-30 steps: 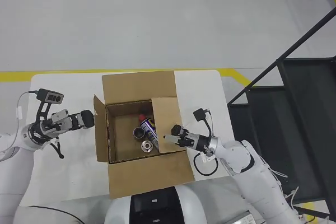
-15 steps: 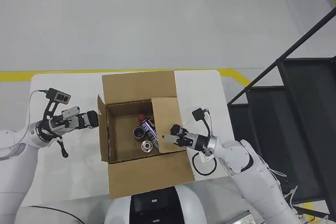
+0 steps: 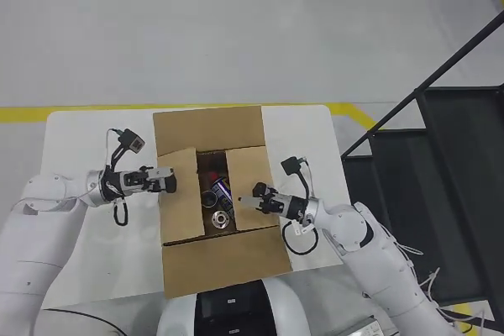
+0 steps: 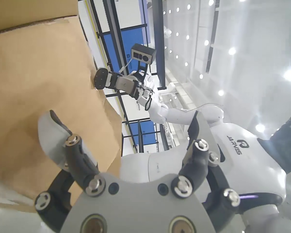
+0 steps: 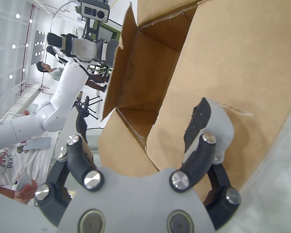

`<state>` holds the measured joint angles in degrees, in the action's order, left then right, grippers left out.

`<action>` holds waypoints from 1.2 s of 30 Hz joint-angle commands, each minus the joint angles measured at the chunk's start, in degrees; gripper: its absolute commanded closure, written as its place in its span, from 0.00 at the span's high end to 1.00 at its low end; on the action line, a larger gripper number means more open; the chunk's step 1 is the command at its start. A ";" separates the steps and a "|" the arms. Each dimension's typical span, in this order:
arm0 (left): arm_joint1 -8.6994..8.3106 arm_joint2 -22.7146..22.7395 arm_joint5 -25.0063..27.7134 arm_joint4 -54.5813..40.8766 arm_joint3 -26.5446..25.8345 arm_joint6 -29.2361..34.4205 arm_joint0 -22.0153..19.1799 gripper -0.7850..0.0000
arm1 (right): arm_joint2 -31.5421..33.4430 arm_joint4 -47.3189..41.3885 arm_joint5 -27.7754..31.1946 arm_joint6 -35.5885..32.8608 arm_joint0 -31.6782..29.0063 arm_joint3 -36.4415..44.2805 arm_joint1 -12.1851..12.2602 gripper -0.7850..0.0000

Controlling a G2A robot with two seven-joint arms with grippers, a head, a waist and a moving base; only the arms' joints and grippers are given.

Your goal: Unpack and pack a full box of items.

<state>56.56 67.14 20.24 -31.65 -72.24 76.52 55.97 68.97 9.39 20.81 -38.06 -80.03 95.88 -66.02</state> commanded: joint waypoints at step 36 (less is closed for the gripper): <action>0.52 -3.03 -1.07 6.08 -0.49 -2.35 -1.38 1.00 | -1.08 0.71 -1.25 2.05 0.62 -0.73 -0.18 1.00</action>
<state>57.09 64.25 19.73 -26.14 -72.30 74.90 54.32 67.89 10.10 19.56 -36.01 -79.41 95.15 -66.20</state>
